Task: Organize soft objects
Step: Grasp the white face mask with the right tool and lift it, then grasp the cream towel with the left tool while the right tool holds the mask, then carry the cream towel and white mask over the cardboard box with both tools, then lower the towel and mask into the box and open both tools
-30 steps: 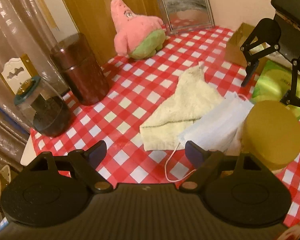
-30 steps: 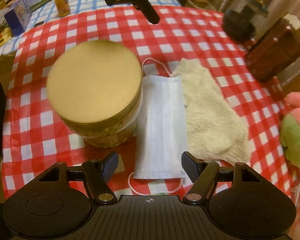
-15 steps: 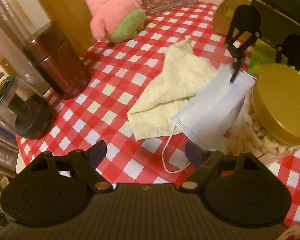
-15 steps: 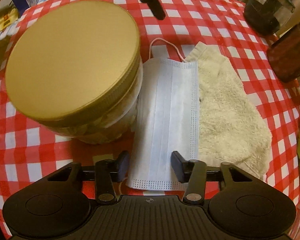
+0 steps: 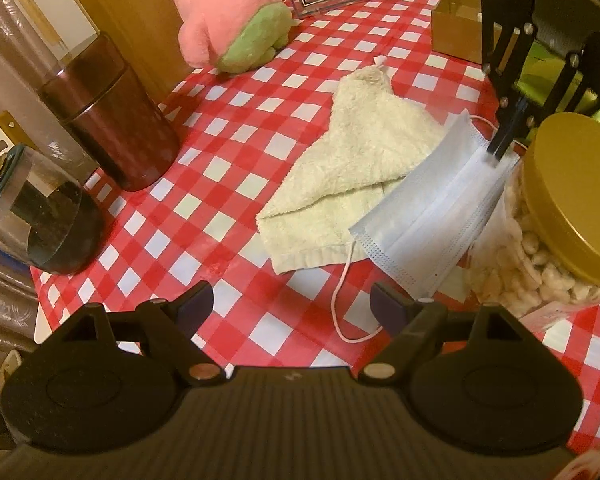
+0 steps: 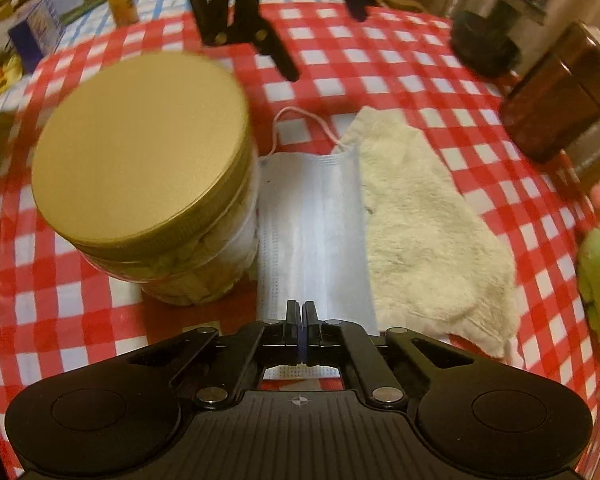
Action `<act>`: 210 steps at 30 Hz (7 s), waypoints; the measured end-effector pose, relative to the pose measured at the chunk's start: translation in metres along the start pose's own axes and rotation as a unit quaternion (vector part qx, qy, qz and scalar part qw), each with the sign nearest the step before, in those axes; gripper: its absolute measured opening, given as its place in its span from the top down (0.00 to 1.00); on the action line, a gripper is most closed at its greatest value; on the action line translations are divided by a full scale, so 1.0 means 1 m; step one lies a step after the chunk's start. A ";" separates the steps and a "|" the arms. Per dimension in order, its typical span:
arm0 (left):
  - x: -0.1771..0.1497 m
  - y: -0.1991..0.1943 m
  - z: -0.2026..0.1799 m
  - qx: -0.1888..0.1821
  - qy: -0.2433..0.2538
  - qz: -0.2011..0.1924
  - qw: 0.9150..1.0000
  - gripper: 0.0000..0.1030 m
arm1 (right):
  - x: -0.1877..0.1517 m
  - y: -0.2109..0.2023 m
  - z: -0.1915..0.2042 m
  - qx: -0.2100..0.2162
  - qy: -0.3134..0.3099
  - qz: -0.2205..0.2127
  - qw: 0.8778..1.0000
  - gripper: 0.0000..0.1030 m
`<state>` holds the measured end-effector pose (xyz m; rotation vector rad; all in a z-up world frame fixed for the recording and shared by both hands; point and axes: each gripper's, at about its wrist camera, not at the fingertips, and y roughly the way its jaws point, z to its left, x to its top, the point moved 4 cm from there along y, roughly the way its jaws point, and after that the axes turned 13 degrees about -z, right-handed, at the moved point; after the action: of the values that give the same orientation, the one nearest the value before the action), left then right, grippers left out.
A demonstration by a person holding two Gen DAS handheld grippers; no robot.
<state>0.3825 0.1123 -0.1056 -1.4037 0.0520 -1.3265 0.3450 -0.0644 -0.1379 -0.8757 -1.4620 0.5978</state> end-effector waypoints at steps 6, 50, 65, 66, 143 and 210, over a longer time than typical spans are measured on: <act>0.004 0.001 0.000 0.003 -0.006 -0.003 1.000 0.19 | 0.001 0.014 0.009 0.000 -0.029 0.030 0.999 0.48; 0.063 0.084 -0.021 -0.061 -0.065 -0.029 0.996 0.19 | -0.039 -0.100 -0.086 -0.221 0.173 -0.082 0.956 0.99; 0.072 0.135 -0.032 -0.092 -0.083 0.038 0.992 0.69 | -0.052 -0.093 -0.087 -0.223 0.198 -0.082 0.951 0.99; 0.072 0.136 -0.030 -0.093 -0.087 0.042 0.991 0.73 | -0.053 -0.092 -0.087 -0.222 0.200 -0.081 0.951 0.99; 0.153 -0.043 -0.026 0.052 -0.241 -0.001 0.969 0.90 | -0.028 -0.214 -0.007 -0.274 0.341 -0.141 0.888 0.99; 0.228 0.064 -0.268 -0.054 -0.573 -0.034 0.817 0.83 | -0.255 -0.288 0.037 -0.332 0.528 -0.101 0.775 0.99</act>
<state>0.3167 -0.2383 -0.0782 -2.1081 -0.7448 -0.3423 0.2474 -0.4303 -0.0614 -1.2699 -0.6431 -0.6054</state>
